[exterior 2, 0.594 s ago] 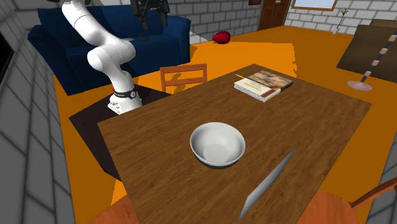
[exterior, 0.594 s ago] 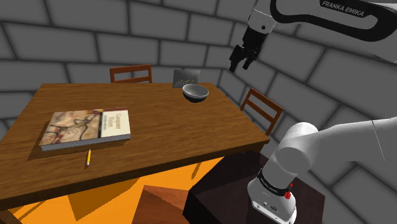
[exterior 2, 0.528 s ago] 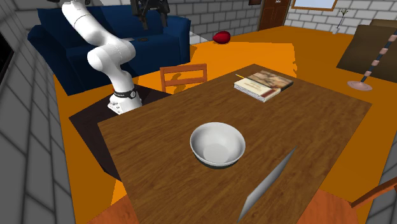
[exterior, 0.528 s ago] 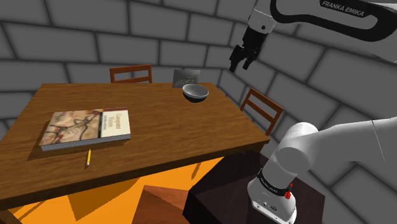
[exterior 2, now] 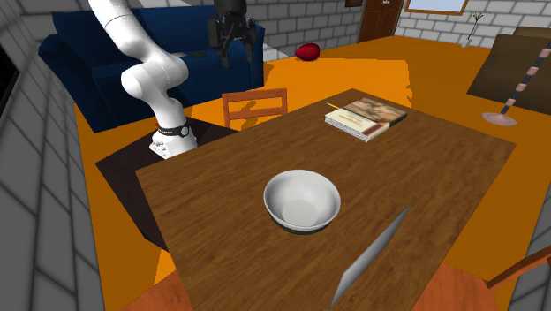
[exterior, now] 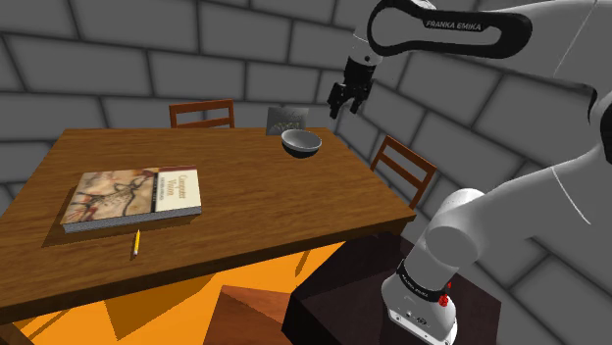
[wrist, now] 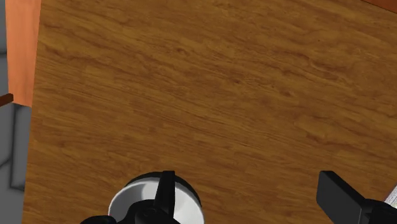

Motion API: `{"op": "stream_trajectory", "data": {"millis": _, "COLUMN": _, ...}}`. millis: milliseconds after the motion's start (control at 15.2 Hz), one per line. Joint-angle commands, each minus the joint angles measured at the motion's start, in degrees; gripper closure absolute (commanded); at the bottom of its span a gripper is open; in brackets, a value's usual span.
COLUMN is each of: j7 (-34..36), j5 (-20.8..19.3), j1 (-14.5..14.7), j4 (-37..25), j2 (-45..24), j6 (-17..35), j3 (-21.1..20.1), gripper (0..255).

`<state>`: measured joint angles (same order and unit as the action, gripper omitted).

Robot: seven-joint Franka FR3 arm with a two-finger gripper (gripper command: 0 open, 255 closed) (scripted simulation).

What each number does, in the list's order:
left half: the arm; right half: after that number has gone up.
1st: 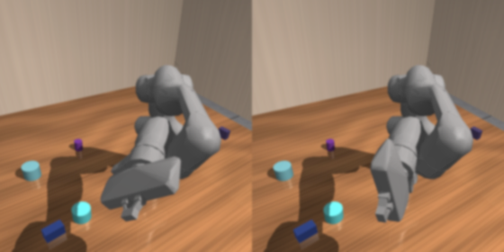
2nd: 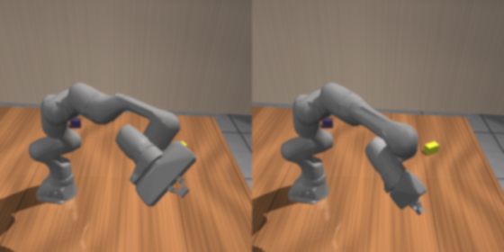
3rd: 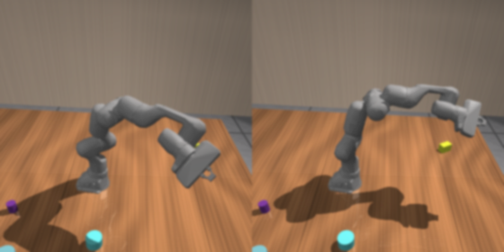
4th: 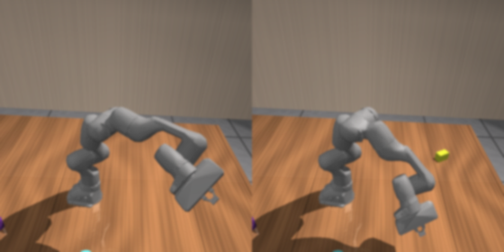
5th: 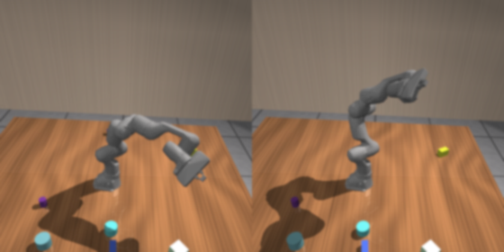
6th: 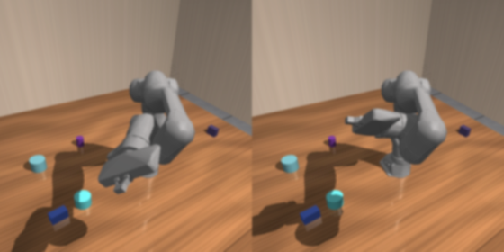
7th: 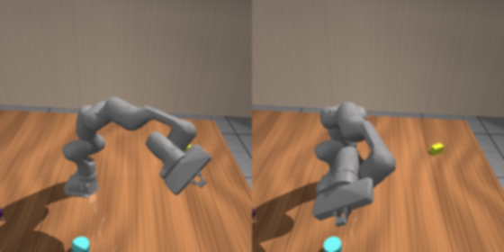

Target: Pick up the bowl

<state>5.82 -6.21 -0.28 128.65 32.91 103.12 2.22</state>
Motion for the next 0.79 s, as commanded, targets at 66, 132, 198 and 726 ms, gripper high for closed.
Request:
{"op": "stream_trajectory", "data": {"millis": 66, "j7": 0.1, "j5": -1.0, "j1": -0.2, "j4": -1.4, "j2": -6.0, "j6": 3.6, "j3": 0.0, "gripper": 0}}
{"op": "stream_trajectory", "data": {"millis": 132, "j7": 0.1, "j5": -1.3, "j1": -0.3, "j4": -2.1, "j2": -8.1, "j6": 4.7, "j3": 0.0, "gripper": 0}}
{"op": "stream_trajectory", "data": {"millis": 198, "j7": 0.1, "j5": -1.7, "j1": -0.4, "j4": -2.8, "j2": -10.2, "j6": 5.8, "j3": 0.0, "gripper": 0}}
{"op": "stream_trajectory", "data": {"millis": 726, "j7": 0.5, "j5": -4.5, "j1": -1.0, "j4": -11.3, "j2": -27.6, "j6": 12.1, "j3": 0.3, "gripper": 0}}
